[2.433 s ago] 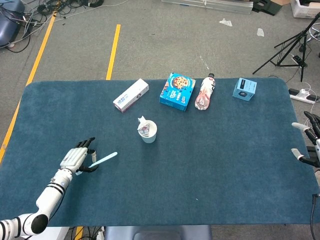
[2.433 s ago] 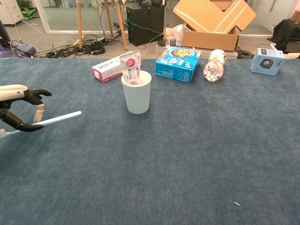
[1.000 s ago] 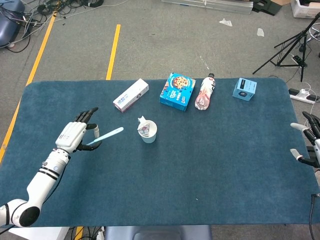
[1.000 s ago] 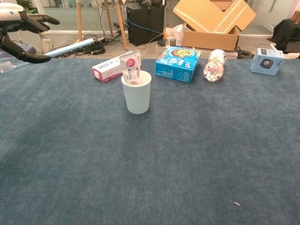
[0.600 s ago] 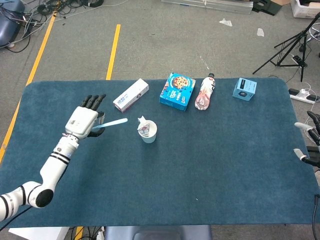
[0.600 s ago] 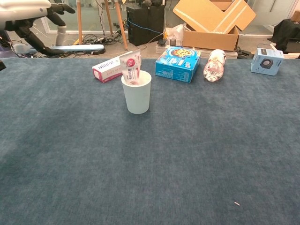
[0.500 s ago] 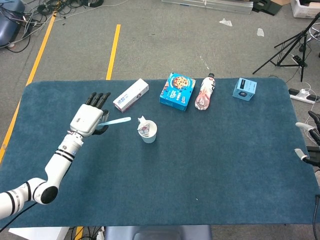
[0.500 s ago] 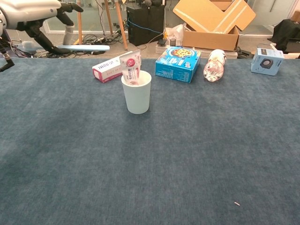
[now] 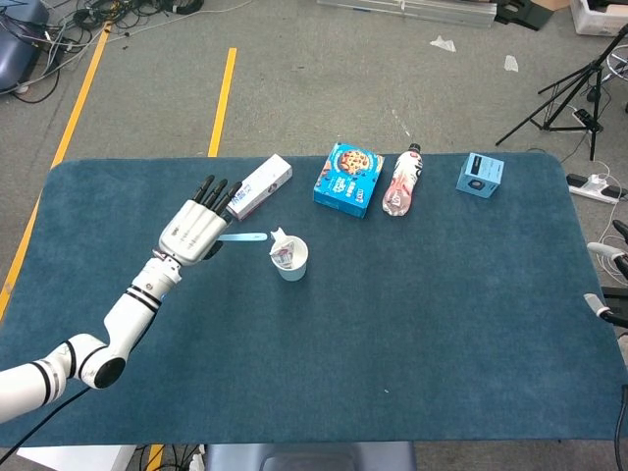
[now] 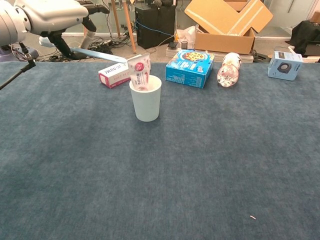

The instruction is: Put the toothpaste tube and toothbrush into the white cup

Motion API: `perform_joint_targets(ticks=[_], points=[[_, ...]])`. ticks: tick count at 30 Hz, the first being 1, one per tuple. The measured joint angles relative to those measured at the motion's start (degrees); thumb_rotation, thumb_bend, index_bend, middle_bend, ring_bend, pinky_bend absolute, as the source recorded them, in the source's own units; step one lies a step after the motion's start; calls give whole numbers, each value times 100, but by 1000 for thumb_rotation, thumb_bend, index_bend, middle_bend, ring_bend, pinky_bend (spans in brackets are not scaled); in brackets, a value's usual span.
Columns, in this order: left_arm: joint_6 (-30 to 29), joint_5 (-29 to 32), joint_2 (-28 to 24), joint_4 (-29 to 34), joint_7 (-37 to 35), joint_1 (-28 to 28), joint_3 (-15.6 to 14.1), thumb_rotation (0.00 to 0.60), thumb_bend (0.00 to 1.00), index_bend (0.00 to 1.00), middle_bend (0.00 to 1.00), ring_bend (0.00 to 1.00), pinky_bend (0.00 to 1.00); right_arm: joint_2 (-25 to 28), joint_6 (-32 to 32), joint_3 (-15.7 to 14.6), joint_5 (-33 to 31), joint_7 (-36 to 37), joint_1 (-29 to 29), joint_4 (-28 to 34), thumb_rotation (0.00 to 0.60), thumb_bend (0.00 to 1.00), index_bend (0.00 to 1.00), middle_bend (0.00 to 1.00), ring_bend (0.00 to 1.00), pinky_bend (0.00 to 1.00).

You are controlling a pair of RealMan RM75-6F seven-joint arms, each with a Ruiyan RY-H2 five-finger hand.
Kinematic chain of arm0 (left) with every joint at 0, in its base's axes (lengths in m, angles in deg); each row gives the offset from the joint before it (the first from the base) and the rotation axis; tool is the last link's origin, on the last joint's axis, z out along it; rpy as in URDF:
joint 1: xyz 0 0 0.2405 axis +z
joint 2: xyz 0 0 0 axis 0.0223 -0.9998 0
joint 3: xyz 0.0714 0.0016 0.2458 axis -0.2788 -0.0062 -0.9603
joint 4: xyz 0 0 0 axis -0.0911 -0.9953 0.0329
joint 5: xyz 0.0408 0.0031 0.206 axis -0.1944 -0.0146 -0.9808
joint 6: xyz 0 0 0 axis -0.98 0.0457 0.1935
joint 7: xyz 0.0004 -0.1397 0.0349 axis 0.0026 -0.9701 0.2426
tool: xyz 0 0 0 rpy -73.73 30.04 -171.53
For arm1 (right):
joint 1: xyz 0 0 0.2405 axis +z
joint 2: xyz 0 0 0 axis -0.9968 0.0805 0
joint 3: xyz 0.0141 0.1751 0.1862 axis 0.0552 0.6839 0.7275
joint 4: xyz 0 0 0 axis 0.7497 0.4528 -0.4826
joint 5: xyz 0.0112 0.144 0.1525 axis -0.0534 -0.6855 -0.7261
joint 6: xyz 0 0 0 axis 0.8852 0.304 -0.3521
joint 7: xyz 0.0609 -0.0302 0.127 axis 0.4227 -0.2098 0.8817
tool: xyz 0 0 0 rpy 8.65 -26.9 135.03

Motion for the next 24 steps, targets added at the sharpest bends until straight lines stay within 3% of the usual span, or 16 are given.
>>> perform_joint_targets(ticks=[24], points=[[128, -828, 392, -469, 774, -614, -149, 600, 387, 581, 18, 0, 0, -155, 25, -30, 2, 249, -13, -300, 600, 197, 263, 0, 0, 127]])
